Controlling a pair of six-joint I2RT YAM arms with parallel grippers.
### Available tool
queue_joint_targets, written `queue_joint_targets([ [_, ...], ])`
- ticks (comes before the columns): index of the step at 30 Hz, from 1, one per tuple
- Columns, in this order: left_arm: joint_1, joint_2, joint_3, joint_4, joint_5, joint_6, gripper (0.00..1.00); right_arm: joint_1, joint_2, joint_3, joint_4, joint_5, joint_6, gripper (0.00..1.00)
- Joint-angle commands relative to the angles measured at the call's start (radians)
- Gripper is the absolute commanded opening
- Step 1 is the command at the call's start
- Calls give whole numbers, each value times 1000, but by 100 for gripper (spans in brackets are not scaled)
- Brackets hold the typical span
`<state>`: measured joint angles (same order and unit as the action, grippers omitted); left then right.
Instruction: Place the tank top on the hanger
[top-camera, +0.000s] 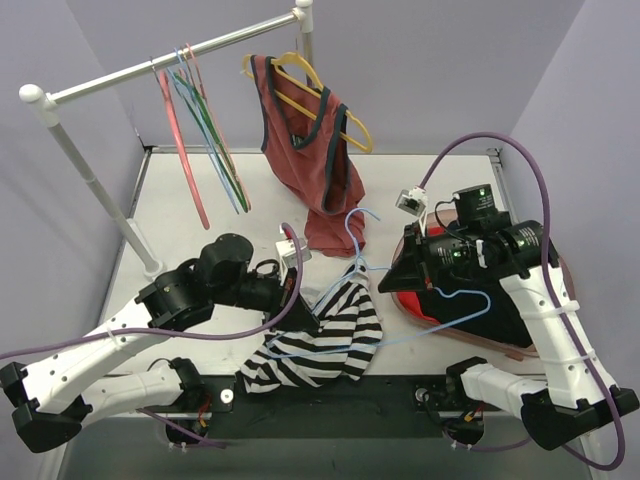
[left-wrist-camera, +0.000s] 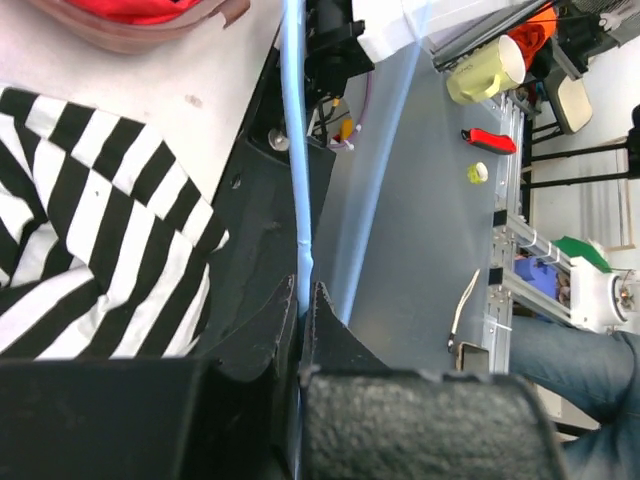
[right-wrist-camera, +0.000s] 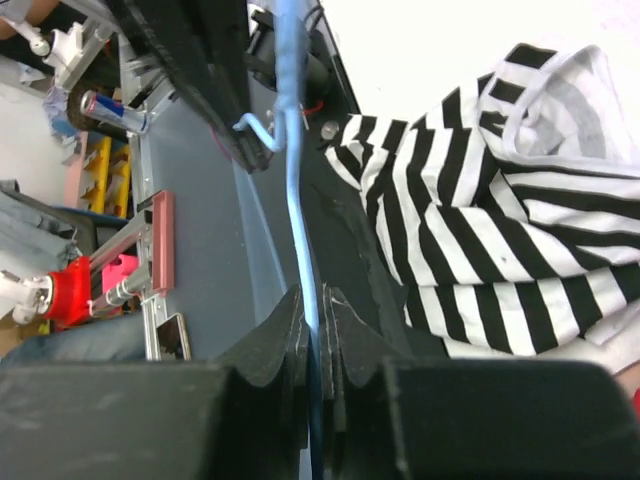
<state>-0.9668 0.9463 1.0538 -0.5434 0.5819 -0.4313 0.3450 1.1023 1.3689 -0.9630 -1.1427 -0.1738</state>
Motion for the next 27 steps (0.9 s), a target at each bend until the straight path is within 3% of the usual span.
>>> queue_joint_targets([
  [1, 3, -15, -5, 60, -115, -4, 5, -26, -39, 1, 67, -91, 62, 0],
  [3, 16, -27, -12, 36, -207, -24, 32, -46, -71, 7, 49, -4, 7, 0],
  [4, 22, -35, -30, 7, -249, -33, 55, -73, -84, 13, 29, 39, -9, 0],
  [7, 100, -82, -77, -58, -399, -121, 78, -110, -143, 4, 0, 167, -62, 0],
  [14, 367, -150, -322, -118, -358, -300, 82, -164, -268, -132, 26, 274, -49, 0],
  [22, 408, 74, -325, 0, -537, -322, 72, -175, -277, -185, 53, 281, -38, 0],
  [23, 416, 125, -319, 19, -545, -322, 63, -176, -277, -188, 55, 278, -38, 0],
  [27, 435, 265, -284, 71, -550, -331, 58, -175, -280, -212, 70, 274, -35, 0],
])
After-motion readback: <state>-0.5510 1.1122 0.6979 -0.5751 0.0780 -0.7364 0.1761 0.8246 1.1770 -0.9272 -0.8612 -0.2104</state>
